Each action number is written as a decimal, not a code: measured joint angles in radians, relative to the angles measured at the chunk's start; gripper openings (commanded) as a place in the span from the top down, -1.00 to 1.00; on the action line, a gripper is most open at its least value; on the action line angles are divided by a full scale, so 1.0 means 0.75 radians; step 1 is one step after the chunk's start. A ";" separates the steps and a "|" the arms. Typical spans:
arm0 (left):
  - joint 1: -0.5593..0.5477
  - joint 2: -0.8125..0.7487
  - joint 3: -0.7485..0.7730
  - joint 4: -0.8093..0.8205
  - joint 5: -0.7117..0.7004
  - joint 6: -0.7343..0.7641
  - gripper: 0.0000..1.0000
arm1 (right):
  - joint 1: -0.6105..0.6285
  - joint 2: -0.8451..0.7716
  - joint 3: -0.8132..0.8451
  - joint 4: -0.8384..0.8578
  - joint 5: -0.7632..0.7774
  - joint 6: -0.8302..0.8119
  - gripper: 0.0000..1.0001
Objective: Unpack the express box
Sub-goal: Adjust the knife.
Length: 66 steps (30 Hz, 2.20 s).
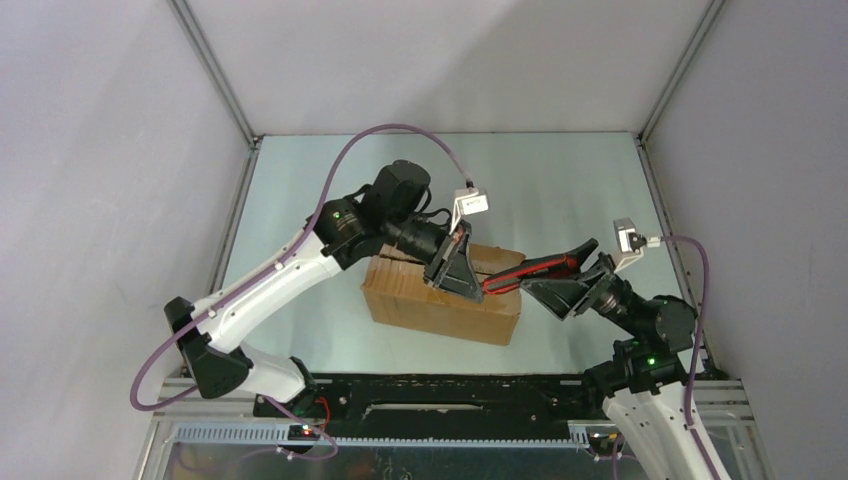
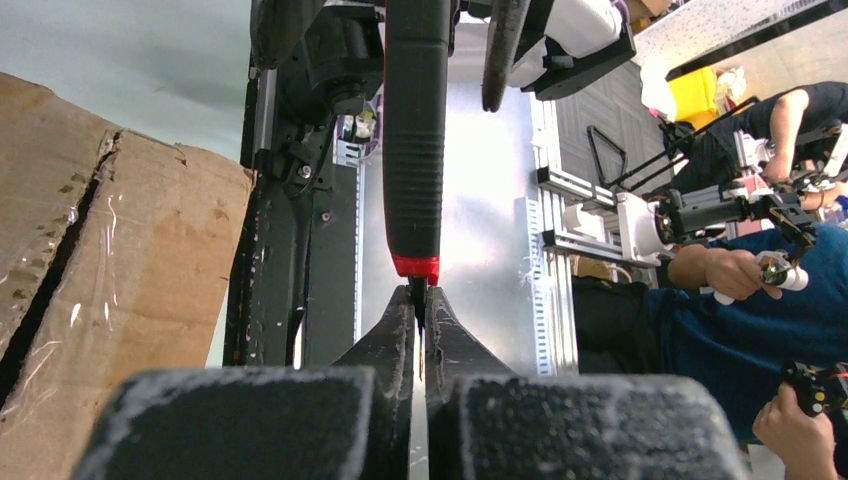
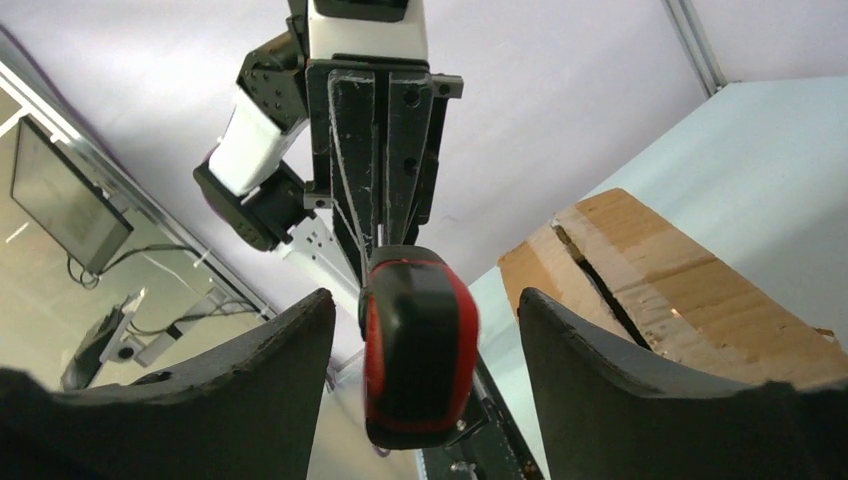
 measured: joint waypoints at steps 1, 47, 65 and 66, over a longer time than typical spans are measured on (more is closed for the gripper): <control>0.000 0.000 0.000 -0.008 0.000 0.006 1.00 | 0.000 -0.003 0.000 0.001 -0.013 -0.004 -0.43; 0.003 -0.006 -0.028 -0.268 0.023 0.254 1.00 | 0.194 0.102 0.125 -0.350 -0.294 -0.225 -0.01; 0.010 -0.013 -0.030 -0.275 0.023 0.262 1.00 | 0.170 0.119 0.135 -0.435 -0.220 -0.280 -0.18; 0.010 -0.013 -0.030 -0.277 0.023 0.267 1.00 | 0.170 0.119 0.135 -0.435 -0.220 -0.279 -0.18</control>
